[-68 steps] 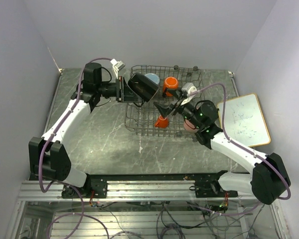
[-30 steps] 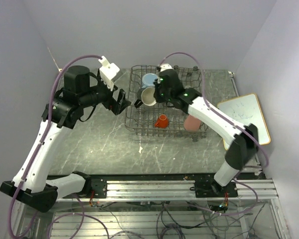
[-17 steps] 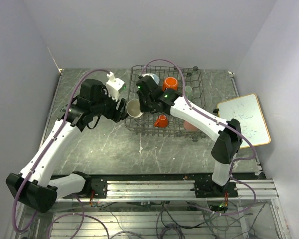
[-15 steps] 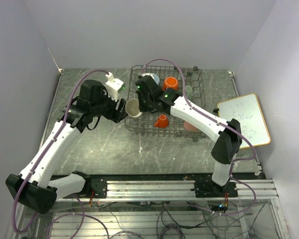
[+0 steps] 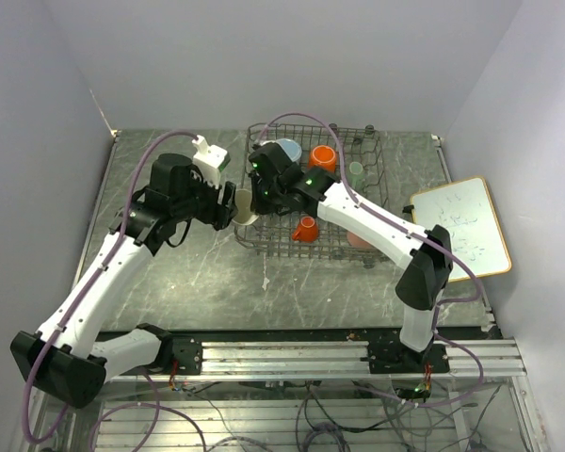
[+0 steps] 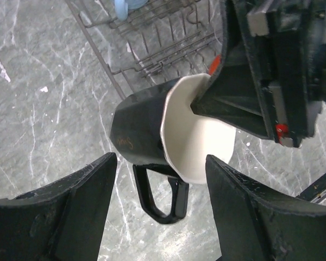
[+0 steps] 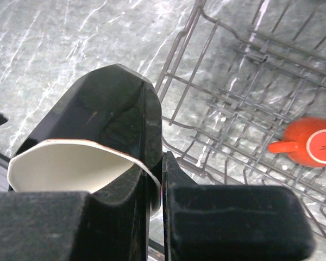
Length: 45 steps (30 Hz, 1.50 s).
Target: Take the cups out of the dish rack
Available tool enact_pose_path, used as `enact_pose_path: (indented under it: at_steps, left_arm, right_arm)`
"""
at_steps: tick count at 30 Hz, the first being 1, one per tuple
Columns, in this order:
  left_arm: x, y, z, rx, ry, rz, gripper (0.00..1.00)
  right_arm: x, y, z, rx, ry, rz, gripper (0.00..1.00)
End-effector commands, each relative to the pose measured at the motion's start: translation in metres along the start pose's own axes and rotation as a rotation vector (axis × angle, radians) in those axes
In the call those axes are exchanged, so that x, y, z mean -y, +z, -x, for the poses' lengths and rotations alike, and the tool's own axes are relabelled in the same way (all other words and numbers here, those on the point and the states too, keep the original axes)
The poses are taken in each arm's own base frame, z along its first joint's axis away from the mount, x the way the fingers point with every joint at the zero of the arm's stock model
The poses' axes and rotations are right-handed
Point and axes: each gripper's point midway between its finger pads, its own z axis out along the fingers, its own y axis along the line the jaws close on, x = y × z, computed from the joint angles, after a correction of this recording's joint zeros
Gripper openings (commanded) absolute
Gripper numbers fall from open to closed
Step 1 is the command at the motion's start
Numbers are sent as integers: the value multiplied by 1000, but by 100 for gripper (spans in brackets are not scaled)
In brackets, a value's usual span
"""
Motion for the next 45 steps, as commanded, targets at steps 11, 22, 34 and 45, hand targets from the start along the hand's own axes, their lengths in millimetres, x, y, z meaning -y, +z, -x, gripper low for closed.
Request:
enact_pose_path:
  at_steps: [11,22,34,45]
  left_arm:
    - [-34,12,-15,-72,-4,178,51]
    - [-50,20,-39,-148,24,252,45]
    - [-75,20,-59,-214,108,366,7]
    - [-131,21,-51,-266,-63,315,7]
  right_arm:
    - [-46,-21,25,55,54,161,0]
    - [-77,-30,28,24,98,307,0]
    - [-97,-28,22,-52,149,439,0]
    - [-19,-39,67,79,214,369,56]
